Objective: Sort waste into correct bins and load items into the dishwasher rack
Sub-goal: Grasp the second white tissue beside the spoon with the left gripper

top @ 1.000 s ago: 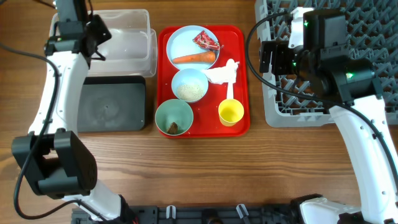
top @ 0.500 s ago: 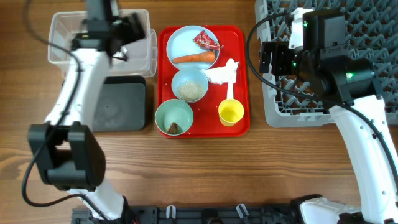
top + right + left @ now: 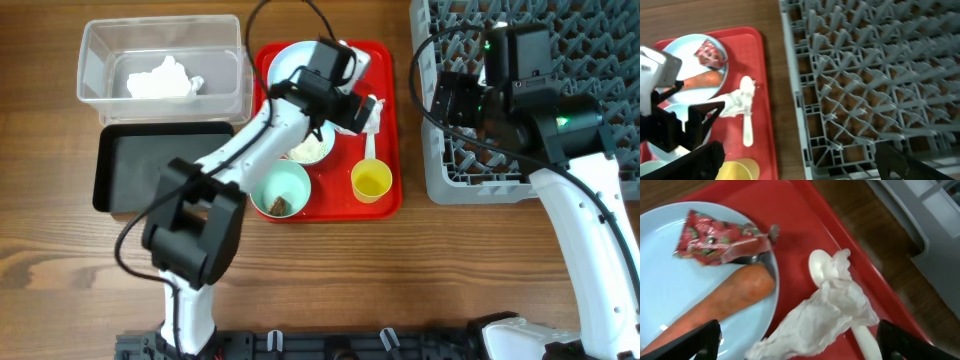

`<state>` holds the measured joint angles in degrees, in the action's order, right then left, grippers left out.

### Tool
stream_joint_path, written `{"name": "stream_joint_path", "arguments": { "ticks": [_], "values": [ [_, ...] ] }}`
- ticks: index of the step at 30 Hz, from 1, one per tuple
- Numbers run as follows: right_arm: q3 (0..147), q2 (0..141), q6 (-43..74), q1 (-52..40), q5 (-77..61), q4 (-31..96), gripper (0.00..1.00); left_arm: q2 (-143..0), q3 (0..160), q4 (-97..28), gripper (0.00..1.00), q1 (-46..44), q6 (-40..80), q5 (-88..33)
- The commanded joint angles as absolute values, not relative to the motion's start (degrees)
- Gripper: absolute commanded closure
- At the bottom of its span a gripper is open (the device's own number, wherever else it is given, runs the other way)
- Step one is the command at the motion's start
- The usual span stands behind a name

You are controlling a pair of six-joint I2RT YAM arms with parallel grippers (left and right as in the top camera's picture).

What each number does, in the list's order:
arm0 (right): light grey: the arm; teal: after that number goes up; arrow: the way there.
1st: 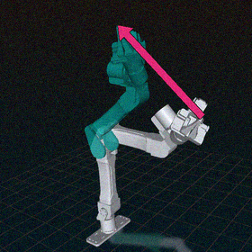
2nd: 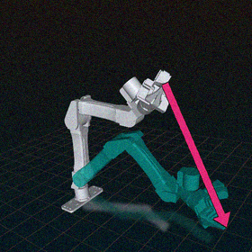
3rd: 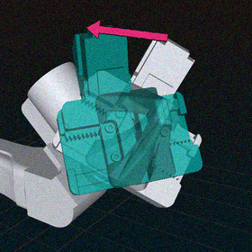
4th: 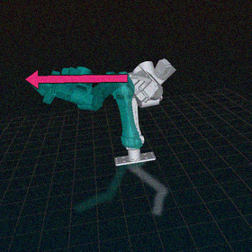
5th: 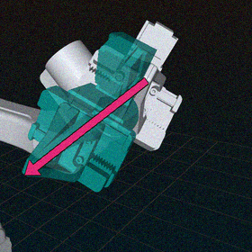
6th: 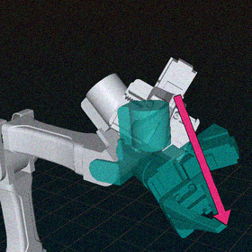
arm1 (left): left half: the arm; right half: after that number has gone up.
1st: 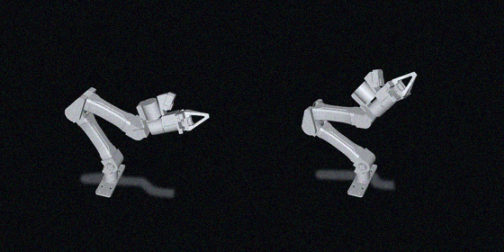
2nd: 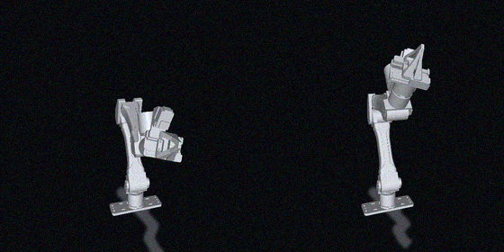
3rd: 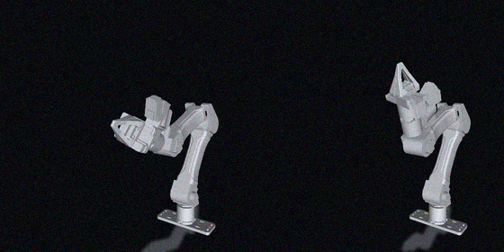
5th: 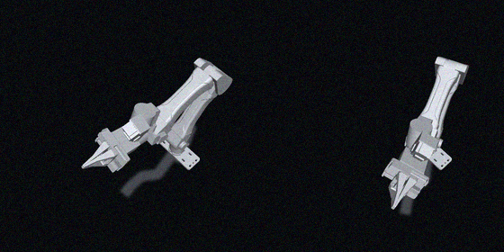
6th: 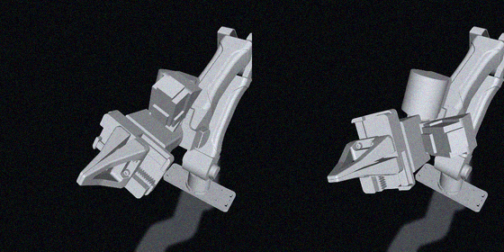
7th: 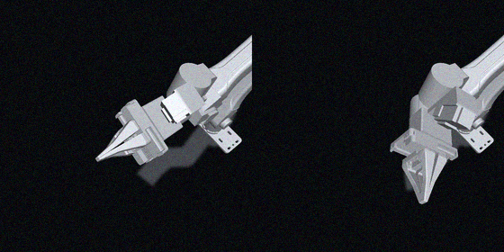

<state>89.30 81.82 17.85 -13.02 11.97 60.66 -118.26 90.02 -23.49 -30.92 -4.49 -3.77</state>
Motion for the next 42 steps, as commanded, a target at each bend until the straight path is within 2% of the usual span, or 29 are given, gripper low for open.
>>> {"name": "stream_joint_path", "arguments": {
  "ticks": [1,12,18,21,25,33,36,42],
  "values": [
    [89.5,82.3,19.6,-12.8,15.2,61.3,0.00,-121.1,90.7,-21.1,0.02,-32.6,-6.1,-4.1],
    [89.5,82.3,19.6,-12.8,15.2,61.7,0.00,-126.7,90.7,-18.6,0.06,-32.9,-7.3,-4.1],
    [89.5,82.3,19.5,-12.8,15.3,61.9,0.00,-126.7,90.7,-18.9,0.21,-32.9,-7.3,-4.1],
    [89.5,82.3,19.5,-12.8,15.7,62.6,0.00,-126.8,90.7,-19.7,0.34,-32.9,-7.3,-4.1],
    [89.5,82.3,19.5,-12.8,16.1,62.6,0.00,-127.3,90.7,-20.8,0.43,-32.9,-7.3,-4.1],
    [89.5,82.3,19.5,-12.8,16.8,62.9,0.00,-130.2,90.7,-20.5,0.44,-33.3,-7.3,-4.5],
    [89.5,82.3,19.5,-12.8,16.8,62.8,0.00,-130.2,90.7,-19.7,0.57,-33.3,-7.3,-4.5],
    [89.5,82.3,19.5,-12.8,17.0,62.9,0.00,-130.2,90.7,-17.2,0.75,-33.3,-7.3,-4.5]
  ]
}}
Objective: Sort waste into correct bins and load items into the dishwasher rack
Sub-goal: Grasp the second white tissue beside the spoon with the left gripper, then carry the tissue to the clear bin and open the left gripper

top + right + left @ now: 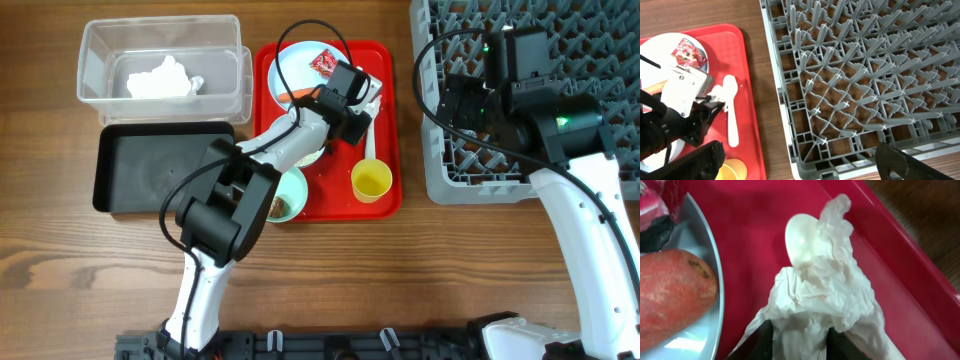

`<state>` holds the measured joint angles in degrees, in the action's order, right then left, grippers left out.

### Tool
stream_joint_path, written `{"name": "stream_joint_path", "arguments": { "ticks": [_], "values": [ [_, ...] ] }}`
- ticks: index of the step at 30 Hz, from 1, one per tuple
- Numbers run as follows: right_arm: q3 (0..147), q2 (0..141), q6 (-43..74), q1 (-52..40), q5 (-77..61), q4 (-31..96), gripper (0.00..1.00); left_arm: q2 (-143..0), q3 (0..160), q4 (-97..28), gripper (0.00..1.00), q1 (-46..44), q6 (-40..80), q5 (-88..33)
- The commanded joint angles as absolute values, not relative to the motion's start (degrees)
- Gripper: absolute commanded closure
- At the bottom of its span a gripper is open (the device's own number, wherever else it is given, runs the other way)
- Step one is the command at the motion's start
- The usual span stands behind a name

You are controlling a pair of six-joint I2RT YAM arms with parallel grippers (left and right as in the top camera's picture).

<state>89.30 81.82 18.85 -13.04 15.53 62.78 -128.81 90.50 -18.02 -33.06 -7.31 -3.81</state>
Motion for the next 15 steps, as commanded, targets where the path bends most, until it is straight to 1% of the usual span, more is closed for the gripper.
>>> {"name": "stream_joint_path", "arguments": {
  "ticks": [1,3,9,15],
  "values": [
    [89.5,82.3,19.5,-12.8,17.0,62.9,0.00,-130.2,90.7,-16.7,0.80,-33.3,-7.3,-4.5],
    [89.5,82.3,19.5,-12.8,17.0,62.9,0.00,-130.2,90.7,-15.5,0.96,-33.3,-7.2,-4.5],
    [89.5,82.3,19.5,-12.8,17.0,63.1,0.00,-128.6,90.7,-11.7,0.96,-33.7,-4.1,-4.5],
    [89.5,82.3,19.5,-12.8,17.0,63.0,0.00,-119.6,90.7,-11.8,0.96,-33.9,2.8,-4.4]
  ]
}}
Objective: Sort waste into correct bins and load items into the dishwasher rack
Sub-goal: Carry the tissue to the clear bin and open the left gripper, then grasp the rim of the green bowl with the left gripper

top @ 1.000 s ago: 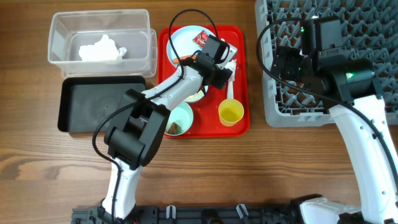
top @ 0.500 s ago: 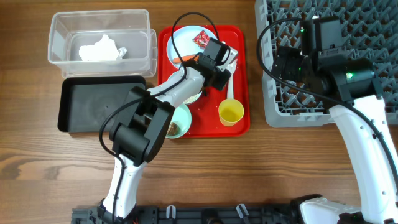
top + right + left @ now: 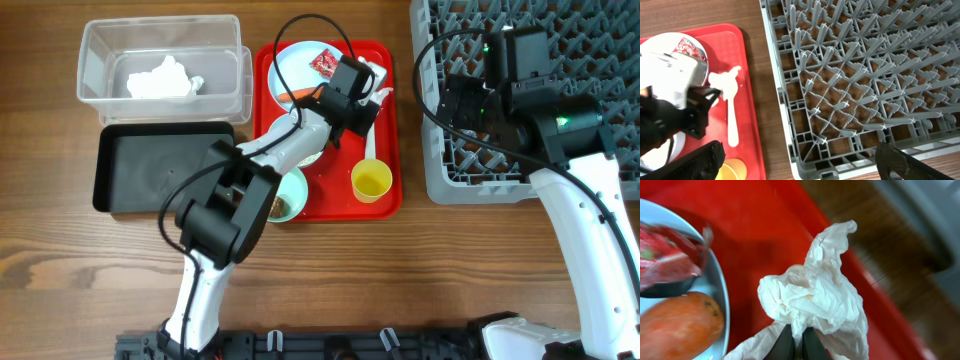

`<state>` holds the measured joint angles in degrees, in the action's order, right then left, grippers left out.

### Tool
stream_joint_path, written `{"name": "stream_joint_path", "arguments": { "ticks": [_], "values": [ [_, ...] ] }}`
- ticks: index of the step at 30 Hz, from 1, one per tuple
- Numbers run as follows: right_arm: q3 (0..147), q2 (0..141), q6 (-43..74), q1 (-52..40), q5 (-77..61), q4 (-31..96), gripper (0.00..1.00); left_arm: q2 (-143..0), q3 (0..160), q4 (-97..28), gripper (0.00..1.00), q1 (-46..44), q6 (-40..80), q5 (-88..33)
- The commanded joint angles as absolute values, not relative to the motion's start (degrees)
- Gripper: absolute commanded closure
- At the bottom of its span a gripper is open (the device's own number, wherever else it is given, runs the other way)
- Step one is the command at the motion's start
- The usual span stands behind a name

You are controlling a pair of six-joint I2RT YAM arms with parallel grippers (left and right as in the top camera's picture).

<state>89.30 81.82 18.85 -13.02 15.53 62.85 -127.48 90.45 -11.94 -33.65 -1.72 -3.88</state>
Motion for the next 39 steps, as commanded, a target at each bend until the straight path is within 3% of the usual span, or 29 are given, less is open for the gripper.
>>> {"name": "stream_joint_path", "arguments": {
  "ticks": [1,12,20,22,23,24,25,32,35,39],
  "values": [
    [89.5,82.3,19.5,-12.8,17.0,63.0,0.00,-117.4,90.7,-12.3,0.96,-33.6,3.8,-3.7],
    [89.5,82.3,19.5,-12.8,16.9,61.9,0.00,-103.7,90.7,-28.3,0.96,-19.6,12.4,12.8],
    [89.5,82.3,19.7,-12.8,16.5,61.1,0.00,-109.8,90.7,-26.7,0.94,-5.4,15.9,8.0],
    [89.5,82.3,19.7,-12.8,16.5,61.4,0.00,-111.9,90.7,-25.3,0.78,-4.1,15.9,8.0],
    [89.5,82.3,19.6,-12.8,16.5,61.6,0.00,-112.8,90.7,-24.8,0.64,-3.6,15.9,8.0],
    [89.5,82.3,19.6,-12.8,16.5,61.6,0.00,-113.7,90.7,-24.6,0.18,-3.2,15.9,8.0],
    [89.5,82.3,19.6,-12.8,16.5,61.6,0.00,-114.2,90.7,-24.6,0.00,-3.1,15.9,8.0],
    [89.5,82.3,19.6,-12.8,16.5,61.2,0.00,-107.7,91.2,-26.2,0.00,-4.3,15.9,5.5],
    [89.5,82.3,19.7,-12.8,16.5,61.1,0.00,-102.3,91.2,-34.0,0.01,-7.7,15.4,-3.8],
    [89.5,82.3,19.6,-12.8,16.5,61.1,0.00,-101.3,91.1,-43.2,0.09,-13.9,15.2,-5.1]
  ]
}}
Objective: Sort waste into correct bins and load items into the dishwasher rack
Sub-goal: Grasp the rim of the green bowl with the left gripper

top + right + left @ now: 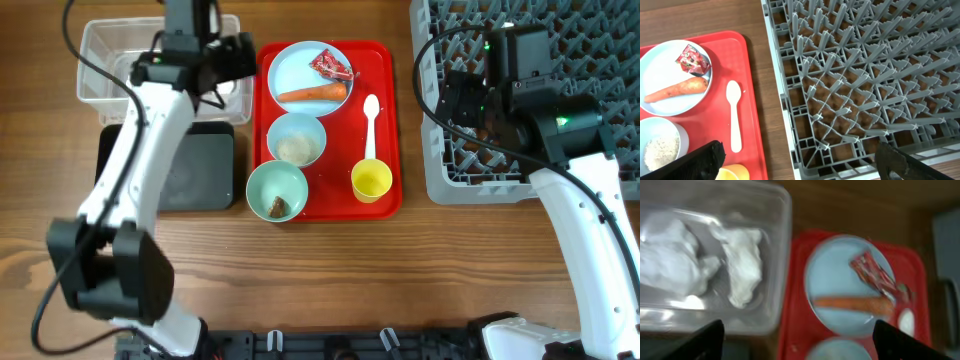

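My left gripper (205, 52) hangs open and empty over the clear bin (95, 60); in its wrist view (796, 345) two crumpled white tissues (742, 265) lie inside the bin. The red tray (388, 150) carries a pale blue plate (300, 65) with a carrot (312, 93) and a red wrapper (330, 65), a white spoon (371, 108), a yellow cup (371, 180), a rice bowl (299, 140) and a green bowl (277, 190) with a brown scrap. My right gripper (805, 167) is open above the left edge of the grey dishwasher rack (865, 75).
A black tray (200, 170) lies in front of the clear bin, left of the red tray. A strip of bare wood (772, 90) separates the red tray from the rack. The left arm reaches over the black tray and the bin.
My left gripper held the tissue above the red tray by the spoon; now it is open over the clear bin and a tissue lies inside. The spoon lies bare. The right arm has not moved.
My left gripper hung open above the tissue lying on the spoon. Then its fingers were around the tissue on the tray, then shut on it and raised. Now the tissue is in the clear bin and the gripper is open above it.
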`<state>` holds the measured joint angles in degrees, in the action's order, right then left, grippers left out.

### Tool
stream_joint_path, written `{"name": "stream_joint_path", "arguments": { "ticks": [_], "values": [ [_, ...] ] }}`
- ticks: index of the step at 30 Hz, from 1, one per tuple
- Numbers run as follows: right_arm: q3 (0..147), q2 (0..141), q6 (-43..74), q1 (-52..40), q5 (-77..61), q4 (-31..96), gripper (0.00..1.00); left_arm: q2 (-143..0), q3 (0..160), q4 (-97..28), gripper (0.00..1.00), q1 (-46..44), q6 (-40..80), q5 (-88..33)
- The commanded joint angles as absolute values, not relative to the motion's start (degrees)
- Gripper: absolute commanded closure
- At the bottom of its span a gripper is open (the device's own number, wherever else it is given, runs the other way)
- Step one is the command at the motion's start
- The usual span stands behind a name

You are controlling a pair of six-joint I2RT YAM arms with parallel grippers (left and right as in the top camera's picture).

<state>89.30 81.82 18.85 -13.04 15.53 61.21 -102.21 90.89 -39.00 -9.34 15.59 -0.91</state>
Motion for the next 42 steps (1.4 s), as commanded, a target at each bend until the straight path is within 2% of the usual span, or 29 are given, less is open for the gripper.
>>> {"name": "stream_joint_path", "arguments": {
  "ticks": [1,2,7,8,10,11,17,28,32,36,40,42],
  "values": [
    [89.5,82.3,19.5,-12.8,16.5,61.1,0.00,-101.7,91.1,-45.8,0.10,-15.9,15.2,-5.1],
    [89.5,82.3,19.6,-12.8,16.5,61.3,0.00,-102.0,91.1,-47.9,0.11,-17.8,15.2,-5.1],
    [89.5,82.3,19.6,-12.8,16.5,61.3,0.00,-102.6,90.9,-58.1,0.34,-24.9,16.2,-5.1],
    [89.5,82.3,19.6,-12.8,16.5,61.3,0.00,-102.8,90.8,-60.1,0.35,-25.9,17.3,-4.8],
    [89.5,82.3,19.6,-12.8,16.5,61.3,0.00,-103.1,90.4,-63.5,0.43,-27.5,20.3,-4.3],
    [89.5,82.3,19.6,-12.8,16.5,61.4,0.00,-103.2,89.9,-64.4,0.51,-28.0,21.2,-3.7],
    [89.5,82.3,19.6,-12.8,16.5,61.4,0.00,-103.3,80.6,-61.6,0.50,-31.4,27.4,-1.9],
    [89.5,82.3,19.5,-12.8,16.5,61.3,0.00,-103.5,68.1,-47.9,0.54,-35.3,27.5,-1.9],
    [89.5,82.3,19.5,-12.8,16.5,61.0,0.00,-103.7,68.1,-47.7,0.75,-35.3,27.5,-1.9],
    [89.5,82.3,19.5,-12.8,16.5,61.2,0.00,-104.9,68.1,-47.1,0.80,-35.3,27.5,-1.5],
    [89.5,82.3,19.5,-12.8,16.6,61.2,0.00,-105.8,68.1,-46.2,0.94,-35.3,27.5,-1.4],
    [89.5,82.3,19.5,-12.8,16.6,61.2,0.00,-105.8,68.1,-46.3,0.96,-35.3,27.5,-1.4]
  ]
}}
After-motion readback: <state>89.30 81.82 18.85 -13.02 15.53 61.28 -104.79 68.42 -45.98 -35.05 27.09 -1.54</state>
